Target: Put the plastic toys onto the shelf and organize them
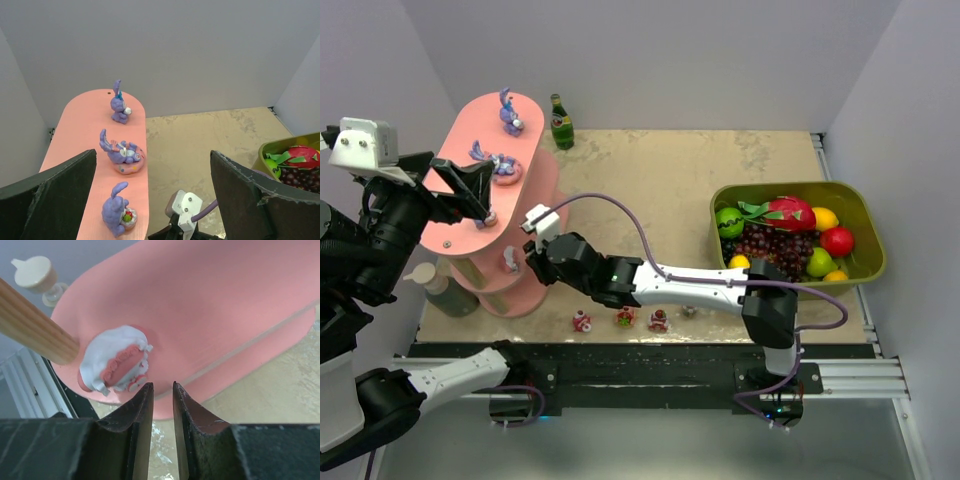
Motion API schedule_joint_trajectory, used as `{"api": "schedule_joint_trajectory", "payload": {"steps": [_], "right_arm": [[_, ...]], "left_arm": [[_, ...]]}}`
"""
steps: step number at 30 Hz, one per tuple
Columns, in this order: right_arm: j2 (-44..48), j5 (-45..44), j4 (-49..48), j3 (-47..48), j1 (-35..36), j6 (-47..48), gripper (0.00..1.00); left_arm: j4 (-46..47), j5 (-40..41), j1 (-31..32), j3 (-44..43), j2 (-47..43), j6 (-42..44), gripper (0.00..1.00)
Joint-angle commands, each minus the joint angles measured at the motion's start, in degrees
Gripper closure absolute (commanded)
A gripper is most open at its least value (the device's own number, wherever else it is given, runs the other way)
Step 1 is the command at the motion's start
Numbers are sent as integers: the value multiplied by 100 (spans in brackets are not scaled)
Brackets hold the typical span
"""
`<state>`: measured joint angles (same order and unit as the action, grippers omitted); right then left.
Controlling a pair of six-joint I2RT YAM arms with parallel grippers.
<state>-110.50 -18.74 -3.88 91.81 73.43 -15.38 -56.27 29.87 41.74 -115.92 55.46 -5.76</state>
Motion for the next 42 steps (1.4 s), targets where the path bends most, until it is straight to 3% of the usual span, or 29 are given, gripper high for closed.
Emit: {"api": "schedule_joint_trajectory", "payload": {"steps": [1, 6, 12, 14, 15, 18, 22, 34, 42], "right_arm": [[546, -129, -140, -251, -39, 0, 73], [898, -455, 298, -585, -118, -263, 71], [1337, -455, 1116, -1542, -899, -1081, 64], [1364, -420, 1327, -1789, -1049, -1047, 57], [1373, -411, 1450, -1842, -1111, -864, 44], [1259, -385, 1635, -1886, -1181, -459, 26], [847, -437, 1812, -1667, -1199, -300, 20], [-270, -25, 1417, -1148, -1489, 201, 23], [-420, 1141, 1039, -1121, -1937, 1490, 60]], "left_arm": [[99, 81, -25, -36, -35, 66, 0], [116, 54, -25, -54, -44, 31, 0], [99, -7, -25, -115, -44, 13, 0], [99, -25, -25, -98, -36, 5, 1], [107, -34, -25, -98, -18, 5, 0], [151, -51, -25, -80, -9, 31, 0], [257, -86, -25, -36, 0, 57, 0], [178, -69, -25, -159, 0, 31, 1], [169, -43, -25, -194, -27, 40, 0]]}}
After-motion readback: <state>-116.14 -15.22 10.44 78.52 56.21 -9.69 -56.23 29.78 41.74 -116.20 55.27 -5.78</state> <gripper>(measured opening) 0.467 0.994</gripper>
